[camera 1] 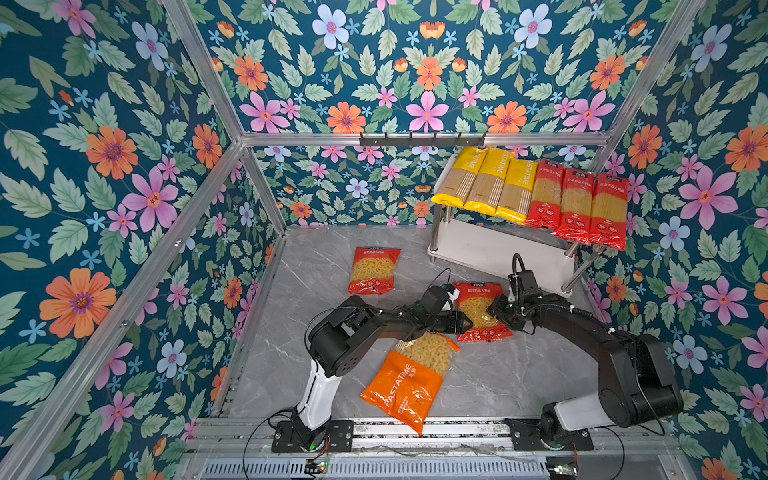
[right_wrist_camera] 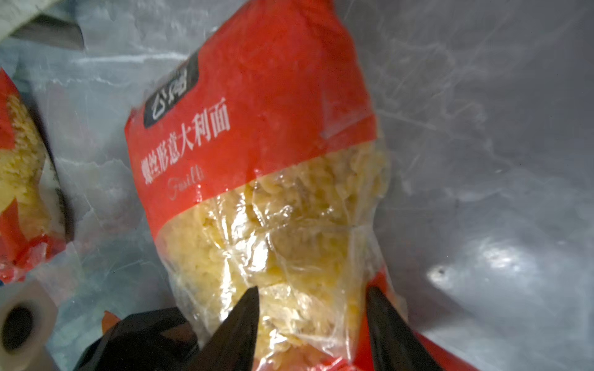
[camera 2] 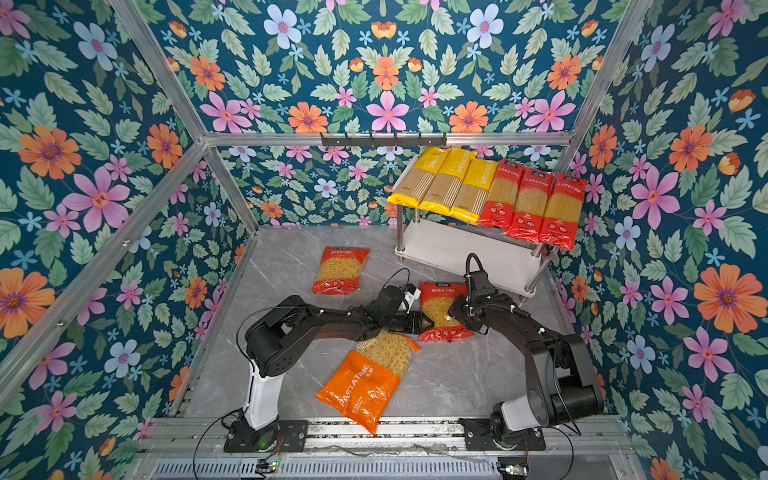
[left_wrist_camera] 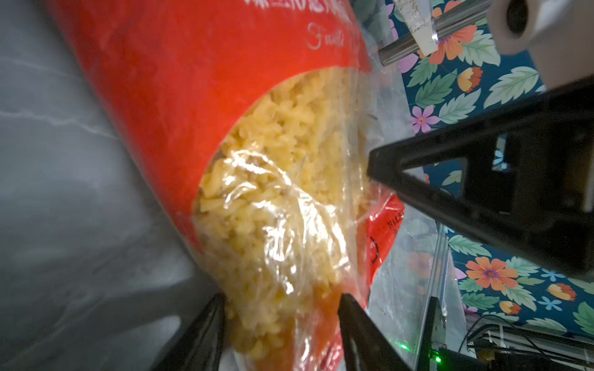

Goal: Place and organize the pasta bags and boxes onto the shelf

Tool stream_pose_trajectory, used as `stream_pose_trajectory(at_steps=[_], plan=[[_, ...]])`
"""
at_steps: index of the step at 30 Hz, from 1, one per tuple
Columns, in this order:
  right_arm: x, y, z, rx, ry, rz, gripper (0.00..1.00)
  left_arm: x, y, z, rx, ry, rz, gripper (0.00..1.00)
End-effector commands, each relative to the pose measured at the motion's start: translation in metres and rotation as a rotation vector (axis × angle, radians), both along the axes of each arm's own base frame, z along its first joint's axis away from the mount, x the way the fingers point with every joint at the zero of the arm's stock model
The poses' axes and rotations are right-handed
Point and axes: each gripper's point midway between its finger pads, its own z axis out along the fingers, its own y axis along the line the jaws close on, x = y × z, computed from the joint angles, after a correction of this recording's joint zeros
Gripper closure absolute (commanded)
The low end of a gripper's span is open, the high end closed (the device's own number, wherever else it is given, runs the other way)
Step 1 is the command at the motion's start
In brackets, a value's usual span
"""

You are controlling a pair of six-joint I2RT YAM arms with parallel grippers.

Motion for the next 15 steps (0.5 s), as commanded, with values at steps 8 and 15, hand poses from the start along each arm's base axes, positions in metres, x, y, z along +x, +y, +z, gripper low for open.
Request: stream_pose_trajectory(at_steps=[8, 15], plan=[[-0.036, 0.002, 0.007, 0.118, 0.024, -0.013, 0.48, 0.006, 0.028, 0.008, 0.077, -0.050, 0.006, 0.51], [-0.026, -0.038, 0.022, 0.128, -0.028, -0.106, 0.31, 0.043, 0.042, 0.023, 0.077, -0.082, 0.056, 0.36]])
